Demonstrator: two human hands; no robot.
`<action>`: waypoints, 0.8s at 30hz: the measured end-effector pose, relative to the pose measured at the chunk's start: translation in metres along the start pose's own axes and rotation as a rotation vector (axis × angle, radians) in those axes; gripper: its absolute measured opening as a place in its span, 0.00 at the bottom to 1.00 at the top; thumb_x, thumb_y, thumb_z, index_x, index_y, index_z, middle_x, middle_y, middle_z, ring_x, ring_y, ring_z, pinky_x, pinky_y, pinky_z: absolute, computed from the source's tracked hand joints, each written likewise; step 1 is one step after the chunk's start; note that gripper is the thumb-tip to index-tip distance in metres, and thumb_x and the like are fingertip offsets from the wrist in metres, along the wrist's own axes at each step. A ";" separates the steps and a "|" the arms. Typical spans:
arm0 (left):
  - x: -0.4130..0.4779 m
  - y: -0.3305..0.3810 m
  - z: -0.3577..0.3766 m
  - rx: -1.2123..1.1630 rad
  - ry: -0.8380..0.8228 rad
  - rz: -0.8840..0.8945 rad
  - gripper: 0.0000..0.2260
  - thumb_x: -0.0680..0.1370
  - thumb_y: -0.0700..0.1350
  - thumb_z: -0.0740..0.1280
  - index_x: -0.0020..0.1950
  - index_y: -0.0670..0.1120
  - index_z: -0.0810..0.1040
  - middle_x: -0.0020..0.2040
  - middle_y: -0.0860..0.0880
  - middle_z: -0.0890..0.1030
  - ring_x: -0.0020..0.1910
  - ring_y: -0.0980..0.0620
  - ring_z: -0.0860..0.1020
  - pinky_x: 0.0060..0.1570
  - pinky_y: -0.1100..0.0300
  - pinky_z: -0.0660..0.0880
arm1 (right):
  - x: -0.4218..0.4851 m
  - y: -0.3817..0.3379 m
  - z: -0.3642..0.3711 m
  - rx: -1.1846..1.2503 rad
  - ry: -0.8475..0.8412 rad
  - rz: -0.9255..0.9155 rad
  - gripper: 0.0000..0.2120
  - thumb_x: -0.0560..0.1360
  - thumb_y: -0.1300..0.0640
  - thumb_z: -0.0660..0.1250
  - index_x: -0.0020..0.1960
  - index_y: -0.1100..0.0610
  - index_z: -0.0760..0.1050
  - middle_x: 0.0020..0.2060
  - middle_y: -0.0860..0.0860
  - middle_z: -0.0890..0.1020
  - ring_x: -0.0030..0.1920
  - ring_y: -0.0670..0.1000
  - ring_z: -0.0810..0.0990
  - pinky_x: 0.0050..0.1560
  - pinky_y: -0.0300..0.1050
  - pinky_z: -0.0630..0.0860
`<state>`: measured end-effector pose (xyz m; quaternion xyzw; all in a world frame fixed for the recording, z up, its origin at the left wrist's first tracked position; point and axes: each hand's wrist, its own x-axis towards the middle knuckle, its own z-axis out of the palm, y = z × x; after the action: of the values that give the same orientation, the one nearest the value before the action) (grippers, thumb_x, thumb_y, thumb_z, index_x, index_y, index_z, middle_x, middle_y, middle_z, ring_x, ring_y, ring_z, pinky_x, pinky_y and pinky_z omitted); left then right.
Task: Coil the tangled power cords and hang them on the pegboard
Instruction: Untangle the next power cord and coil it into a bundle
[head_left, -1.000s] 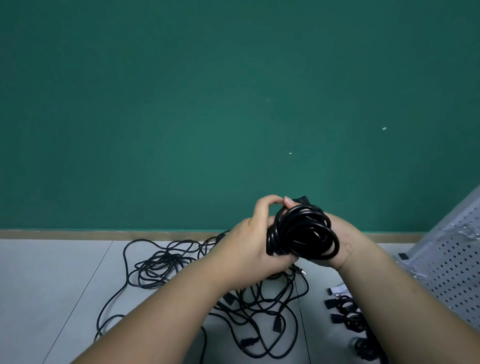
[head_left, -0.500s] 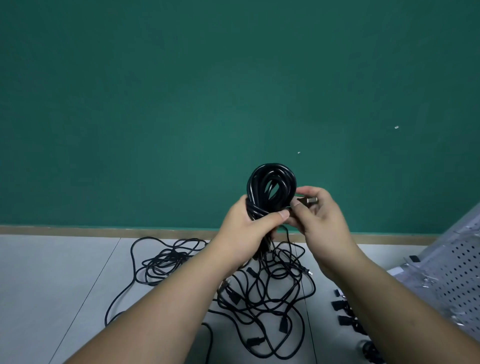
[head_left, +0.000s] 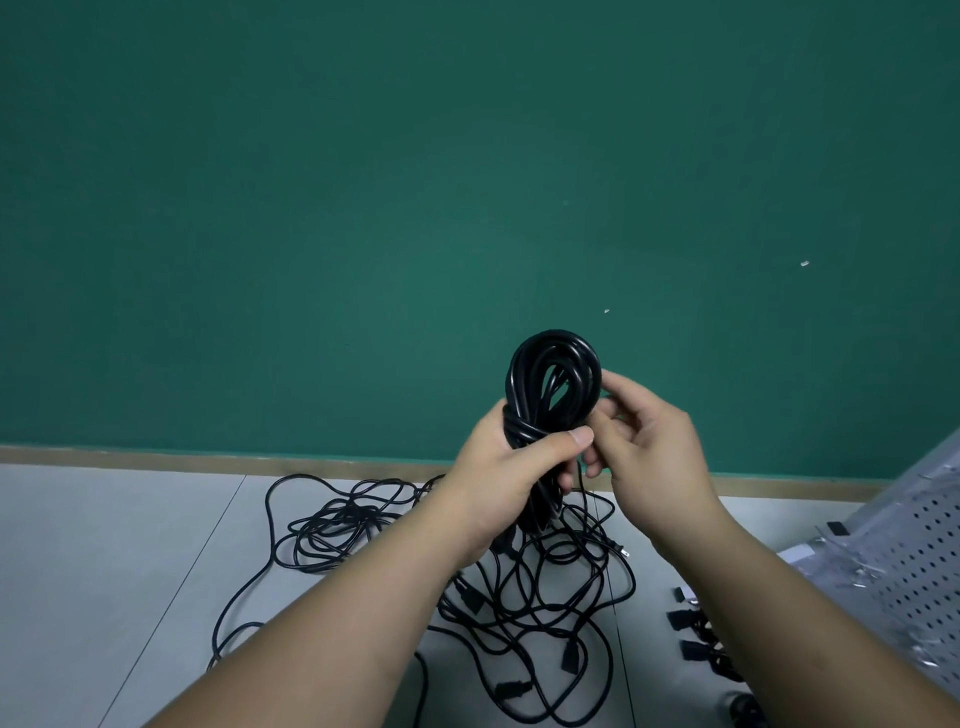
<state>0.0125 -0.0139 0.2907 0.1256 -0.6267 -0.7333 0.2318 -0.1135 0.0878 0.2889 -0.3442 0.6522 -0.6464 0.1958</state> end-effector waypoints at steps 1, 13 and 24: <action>0.000 0.000 0.001 -0.017 0.009 0.006 0.03 0.83 0.37 0.69 0.56 0.41 0.79 0.38 0.44 0.79 0.38 0.45 0.74 0.43 0.52 0.75 | 0.000 -0.001 0.000 -0.008 -0.015 -0.007 0.16 0.84 0.60 0.68 0.71 0.52 0.79 0.36 0.51 0.79 0.32 0.49 0.77 0.38 0.43 0.78; 0.003 -0.006 0.013 -0.106 0.091 0.016 0.09 0.81 0.36 0.72 0.59 0.41 0.75 0.39 0.44 0.79 0.36 0.47 0.76 0.40 0.54 0.76 | -0.004 -0.012 -0.002 -0.171 -0.066 -0.061 0.15 0.84 0.65 0.64 0.60 0.48 0.83 0.40 0.52 0.80 0.30 0.50 0.79 0.33 0.39 0.76; 0.003 0.002 0.010 -0.026 0.000 -0.024 0.21 0.79 0.42 0.73 0.67 0.36 0.71 0.46 0.41 0.83 0.39 0.44 0.74 0.44 0.48 0.74 | 0.005 -0.018 -0.021 0.009 -0.038 -0.021 0.08 0.79 0.69 0.72 0.54 0.59 0.84 0.34 0.51 0.85 0.29 0.46 0.77 0.29 0.35 0.71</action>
<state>0.0052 -0.0071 0.2948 0.1300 -0.6158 -0.7439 0.2245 -0.1280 0.1008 0.3093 -0.3624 0.6418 -0.6446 0.2030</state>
